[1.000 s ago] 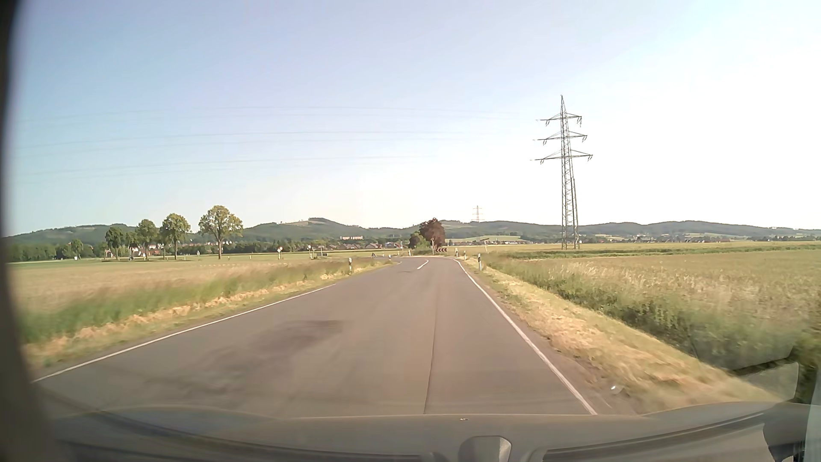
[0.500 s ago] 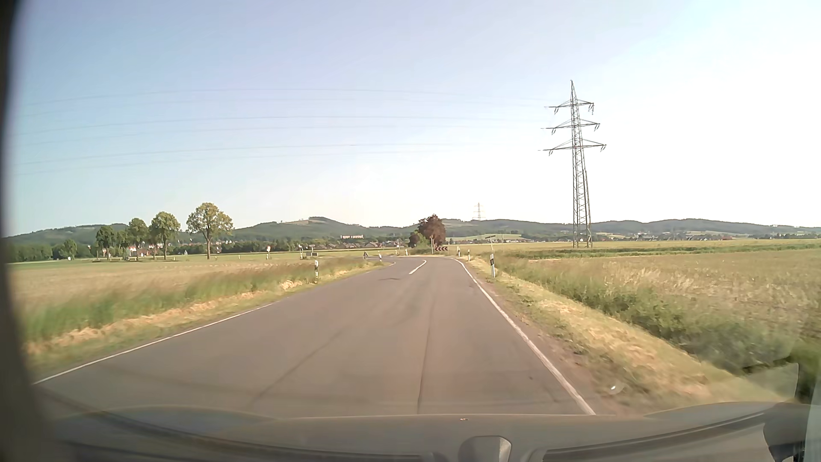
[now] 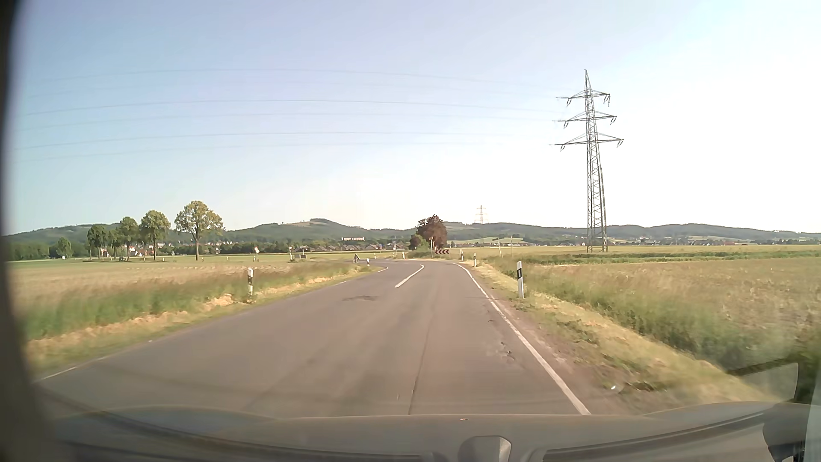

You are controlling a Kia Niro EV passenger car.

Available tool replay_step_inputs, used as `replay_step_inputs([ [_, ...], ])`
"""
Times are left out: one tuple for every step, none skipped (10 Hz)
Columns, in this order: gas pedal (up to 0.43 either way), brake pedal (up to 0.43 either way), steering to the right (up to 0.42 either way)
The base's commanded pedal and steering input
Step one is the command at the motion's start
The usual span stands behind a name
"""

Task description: Follow the waypoints while adhering to traffic rules and regulations

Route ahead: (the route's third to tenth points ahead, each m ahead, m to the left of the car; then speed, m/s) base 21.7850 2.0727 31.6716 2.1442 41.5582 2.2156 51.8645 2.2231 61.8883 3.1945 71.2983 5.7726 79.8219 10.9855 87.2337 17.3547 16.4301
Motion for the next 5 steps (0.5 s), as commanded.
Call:
replay_step_inputs([
  [0.0, 0.055, 0.0],
  [0.0, 0.116, 0.0],
  [0.0, 0.152, 0.0],
  [0.0, 0.165, 0.001],
  [0.0, 0.177, 0.002],
])
